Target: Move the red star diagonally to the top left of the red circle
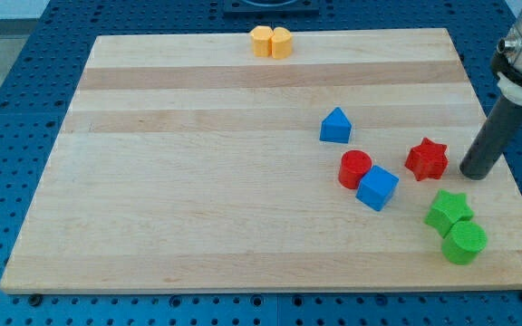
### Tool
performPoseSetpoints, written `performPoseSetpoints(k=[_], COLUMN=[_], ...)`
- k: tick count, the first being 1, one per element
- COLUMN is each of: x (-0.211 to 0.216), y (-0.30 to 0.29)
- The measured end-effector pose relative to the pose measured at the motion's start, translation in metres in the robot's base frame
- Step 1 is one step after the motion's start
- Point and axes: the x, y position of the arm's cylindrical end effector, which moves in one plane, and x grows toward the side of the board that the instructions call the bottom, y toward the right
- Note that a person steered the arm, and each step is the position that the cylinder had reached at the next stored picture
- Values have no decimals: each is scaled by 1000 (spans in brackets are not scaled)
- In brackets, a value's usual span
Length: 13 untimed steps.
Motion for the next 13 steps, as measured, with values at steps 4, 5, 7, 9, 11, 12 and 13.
performPoseSetpoints(k=[4,5,7,9,11,12,13], x=[-3,-3,-17,-17,-17,-17,-17], y=[-66,-71,-71,-85,-153,-183,-173])
